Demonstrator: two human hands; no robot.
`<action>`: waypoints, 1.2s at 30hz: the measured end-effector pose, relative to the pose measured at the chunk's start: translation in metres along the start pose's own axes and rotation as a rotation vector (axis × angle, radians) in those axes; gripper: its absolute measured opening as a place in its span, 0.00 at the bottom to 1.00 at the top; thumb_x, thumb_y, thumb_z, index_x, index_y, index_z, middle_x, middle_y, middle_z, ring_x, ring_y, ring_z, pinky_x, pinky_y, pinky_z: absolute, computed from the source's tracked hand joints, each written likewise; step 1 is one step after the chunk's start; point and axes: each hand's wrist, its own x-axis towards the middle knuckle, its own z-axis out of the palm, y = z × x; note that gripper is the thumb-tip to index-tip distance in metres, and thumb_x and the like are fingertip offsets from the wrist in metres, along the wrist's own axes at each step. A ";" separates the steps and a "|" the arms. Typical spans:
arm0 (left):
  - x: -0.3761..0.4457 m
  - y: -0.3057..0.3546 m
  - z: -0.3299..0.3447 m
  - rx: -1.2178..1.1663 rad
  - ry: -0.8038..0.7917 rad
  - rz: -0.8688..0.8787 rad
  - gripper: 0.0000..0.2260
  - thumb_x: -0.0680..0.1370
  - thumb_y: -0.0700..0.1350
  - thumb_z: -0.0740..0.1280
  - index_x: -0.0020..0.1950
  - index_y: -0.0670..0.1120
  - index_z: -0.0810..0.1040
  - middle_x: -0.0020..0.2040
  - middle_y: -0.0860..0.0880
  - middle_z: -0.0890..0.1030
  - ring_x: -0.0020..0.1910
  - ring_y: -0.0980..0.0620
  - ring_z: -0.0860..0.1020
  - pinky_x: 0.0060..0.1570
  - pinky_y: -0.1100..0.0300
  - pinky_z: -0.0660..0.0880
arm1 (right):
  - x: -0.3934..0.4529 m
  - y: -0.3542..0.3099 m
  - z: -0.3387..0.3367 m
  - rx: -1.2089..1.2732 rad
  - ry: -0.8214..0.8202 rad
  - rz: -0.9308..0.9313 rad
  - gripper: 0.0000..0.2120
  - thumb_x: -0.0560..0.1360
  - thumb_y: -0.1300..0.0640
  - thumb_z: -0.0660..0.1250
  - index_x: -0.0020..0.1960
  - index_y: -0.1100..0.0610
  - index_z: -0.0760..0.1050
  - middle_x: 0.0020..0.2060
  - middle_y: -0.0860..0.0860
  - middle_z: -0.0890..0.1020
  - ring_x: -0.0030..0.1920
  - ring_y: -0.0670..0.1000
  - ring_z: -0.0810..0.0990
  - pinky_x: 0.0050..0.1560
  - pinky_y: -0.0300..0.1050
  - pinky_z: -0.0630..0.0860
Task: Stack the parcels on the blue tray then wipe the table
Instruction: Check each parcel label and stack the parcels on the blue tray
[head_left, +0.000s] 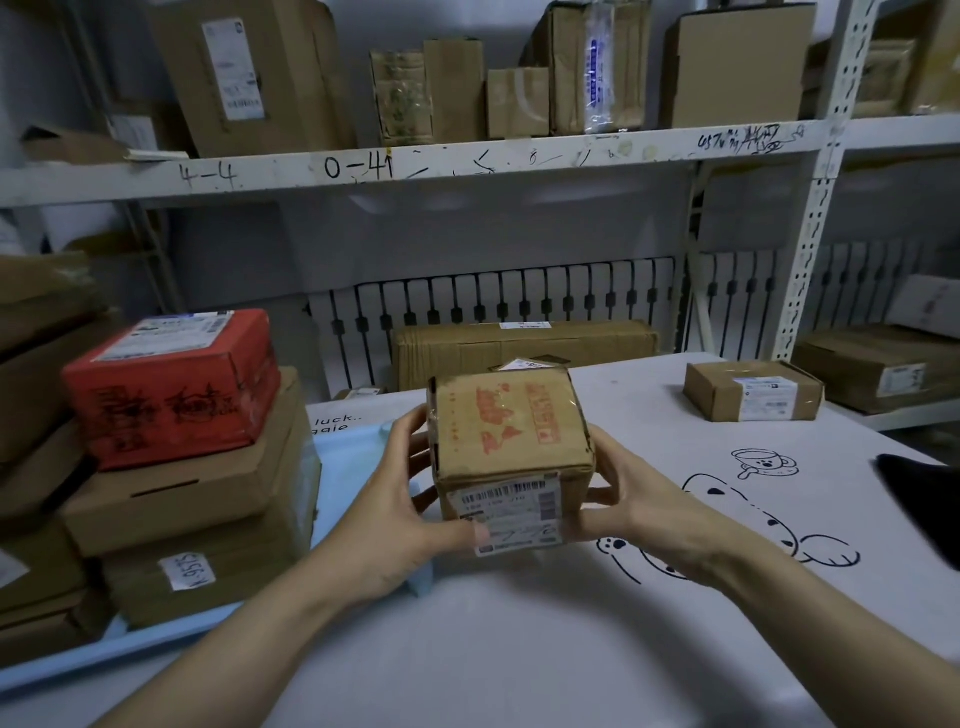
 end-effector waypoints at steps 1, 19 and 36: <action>-0.001 0.000 0.000 -0.011 -0.001 0.000 0.46 0.65 0.31 0.79 0.73 0.59 0.61 0.65 0.53 0.76 0.65 0.57 0.75 0.57 0.67 0.76 | -0.001 0.001 0.000 -0.008 -0.008 0.011 0.41 0.64 0.59 0.77 0.72 0.40 0.67 0.66 0.42 0.78 0.69 0.47 0.73 0.69 0.59 0.70; -0.001 0.003 -0.008 -0.072 0.146 -0.075 0.58 0.61 0.42 0.81 0.79 0.62 0.48 0.76 0.54 0.64 0.71 0.54 0.70 0.67 0.54 0.72 | -0.001 0.002 -0.001 0.144 0.121 0.033 0.37 0.60 0.65 0.76 0.66 0.48 0.71 0.61 0.52 0.78 0.51 0.46 0.84 0.46 0.45 0.82; 0.025 0.019 0.004 0.855 -0.016 0.295 0.49 0.66 0.53 0.78 0.79 0.57 0.52 0.79 0.59 0.52 0.79 0.56 0.47 0.78 0.54 0.45 | 0.004 -0.007 0.009 -0.222 0.225 -0.198 0.50 0.60 0.63 0.78 0.75 0.47 0.57 0.66 0.49 0.69 0.67 0.44 0.69 0.62 0.32 0.69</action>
